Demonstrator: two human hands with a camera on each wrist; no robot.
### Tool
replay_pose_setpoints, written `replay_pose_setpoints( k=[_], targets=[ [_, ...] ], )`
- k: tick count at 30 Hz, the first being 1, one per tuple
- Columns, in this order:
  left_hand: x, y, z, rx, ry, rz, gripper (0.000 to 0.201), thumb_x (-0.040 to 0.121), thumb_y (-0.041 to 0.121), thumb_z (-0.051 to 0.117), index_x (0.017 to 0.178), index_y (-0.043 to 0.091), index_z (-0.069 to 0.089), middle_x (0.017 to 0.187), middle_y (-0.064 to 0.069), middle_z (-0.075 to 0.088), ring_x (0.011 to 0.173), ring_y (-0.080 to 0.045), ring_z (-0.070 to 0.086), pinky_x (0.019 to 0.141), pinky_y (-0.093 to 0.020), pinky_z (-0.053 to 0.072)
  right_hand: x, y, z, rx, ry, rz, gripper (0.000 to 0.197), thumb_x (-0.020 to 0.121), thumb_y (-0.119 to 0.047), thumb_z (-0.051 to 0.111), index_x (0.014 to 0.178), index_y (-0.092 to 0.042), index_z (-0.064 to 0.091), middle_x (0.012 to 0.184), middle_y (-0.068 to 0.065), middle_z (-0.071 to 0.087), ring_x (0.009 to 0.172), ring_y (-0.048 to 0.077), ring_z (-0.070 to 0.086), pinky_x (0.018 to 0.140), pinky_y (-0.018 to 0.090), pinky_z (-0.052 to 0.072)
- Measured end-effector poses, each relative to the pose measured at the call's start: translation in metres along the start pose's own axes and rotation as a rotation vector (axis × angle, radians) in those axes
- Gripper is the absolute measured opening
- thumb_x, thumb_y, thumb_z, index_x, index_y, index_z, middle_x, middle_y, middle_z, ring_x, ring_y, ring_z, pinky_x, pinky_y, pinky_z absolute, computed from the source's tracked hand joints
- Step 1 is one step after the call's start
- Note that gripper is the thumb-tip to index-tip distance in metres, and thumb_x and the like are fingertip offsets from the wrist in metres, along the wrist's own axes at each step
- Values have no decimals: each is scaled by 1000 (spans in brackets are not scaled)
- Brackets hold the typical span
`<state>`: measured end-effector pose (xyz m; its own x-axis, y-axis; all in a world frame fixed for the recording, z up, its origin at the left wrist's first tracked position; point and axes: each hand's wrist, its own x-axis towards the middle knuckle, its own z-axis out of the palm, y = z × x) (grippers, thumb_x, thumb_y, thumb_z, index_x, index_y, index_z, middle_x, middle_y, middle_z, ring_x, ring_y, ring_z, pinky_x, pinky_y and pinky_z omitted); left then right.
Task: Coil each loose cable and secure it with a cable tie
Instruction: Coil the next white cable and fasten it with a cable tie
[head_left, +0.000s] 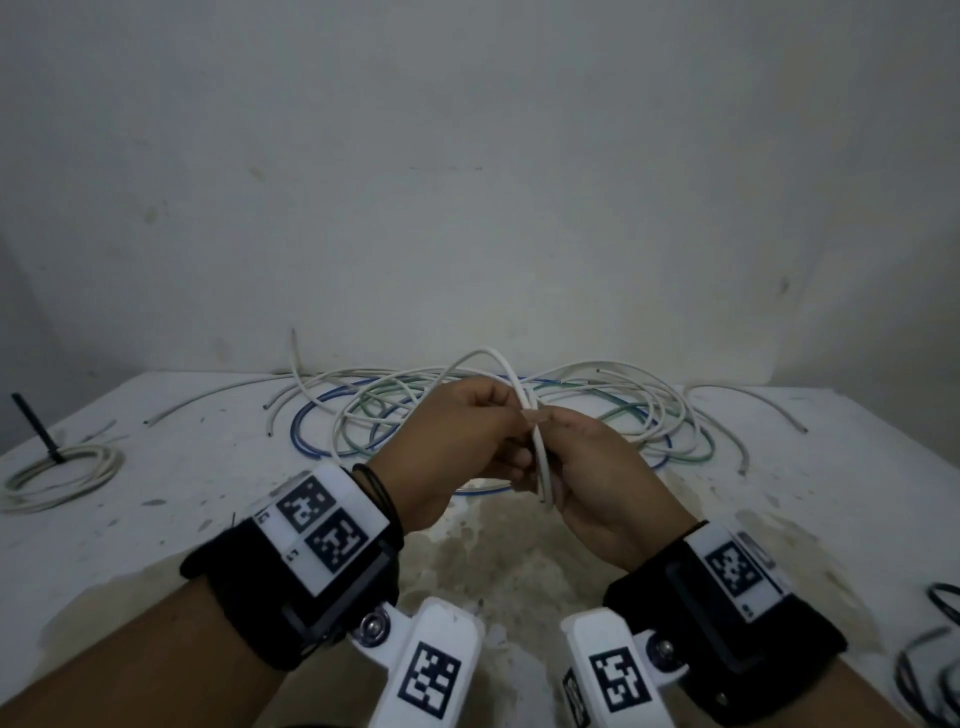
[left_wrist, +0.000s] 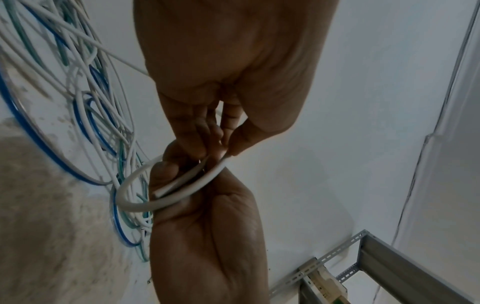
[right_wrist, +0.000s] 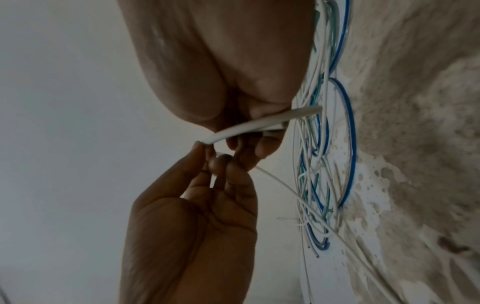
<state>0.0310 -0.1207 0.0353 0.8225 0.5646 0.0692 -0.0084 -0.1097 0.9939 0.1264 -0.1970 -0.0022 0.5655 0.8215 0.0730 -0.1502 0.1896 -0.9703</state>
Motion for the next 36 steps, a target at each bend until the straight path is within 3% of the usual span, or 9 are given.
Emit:
replay_pose_setpoints(
  k=[5,8,10,13,17,24,29,32,36],
  targets=[
    [1,3,-1,107,43,63,24,88,1,59,65,8,57,47,8,54,37,2,45,39,-8,33,-3,-2,-3,-52,11,-15,25,100,-9,40,94,-4,63,78,8,68,49,12,53,43,23,39],
    [9,4,-7,216,70,68,17,83,8,65,69,1,59,56,2,54,52,-10,46,52,-13,37,-5,-3,-5,-57,-7,-6,27,100,-9,40,82,-5,60,64,4,58,48,13,44,46,24,35],
    [10,7,-8,282,40,72,27,77,16,67,79,-9,58,71,-10,50,67,-15,43,64,-26,38,-7,-3,-5,-48,-27,4,26,100,-9,41,81,-6,59,60,2,52,49,13,41,50,27,35],
    [10,11,-10,380,-29,82,35,72,21,63,77,-11,52,71,-11,47,68,-17,39,65,-33,34,-9,-2,-5,-56,-33,6,27,99,-6,41,81,-3,61,61,3,57,49,14,50,52,27,43],
    [12,11,-11,491,-57,95,27,81,16,65,70,-7,59,62,-11,53,61,-18,44,61,-31,39,-9,-3,-7,-126,-54,-37,29,98,-7,43,80,-3,65,66,5,63,55,17,59,55,29,50],
    [13,10,-10,528,-90,79,22,84,13,62,76,-6,69,60,-7,62,53,-15,52,55,-23,42,-8,-5,-12,-245,-74,-92,30,99,-11,44,83,-2,68,81,20,66,59,20,61,57,31,54],
    [11,12,-9,571,-123,72,21,83,14,61,71,-2,69,61,-11,63,50,-11,50,52,-18,41,-5,-4,-15,-297,-51,-96,32,98,-9,44,79,-1,68,74,18,67,59,22,62,59,32,54],
    [10,11,-8,600,-142,75,24,84,13,61,62,7,68,45,5,57,42,-4,46,46,-11,37,-2,-2,-17,-307,4,-98,31,99,-13,45,81,0,67,62,14,64,54,18,61,53,24,50],
    [11,9,-9,542,-147,84,21,85,13,63,72,-3,68,55,-3,59,49,-11,48,50,-16,40,-4,1,-14,-239,-59,-75,29,98,-8,44,84,-1,68,72,14,68,58,20,62,58,31,53]
  ],
)
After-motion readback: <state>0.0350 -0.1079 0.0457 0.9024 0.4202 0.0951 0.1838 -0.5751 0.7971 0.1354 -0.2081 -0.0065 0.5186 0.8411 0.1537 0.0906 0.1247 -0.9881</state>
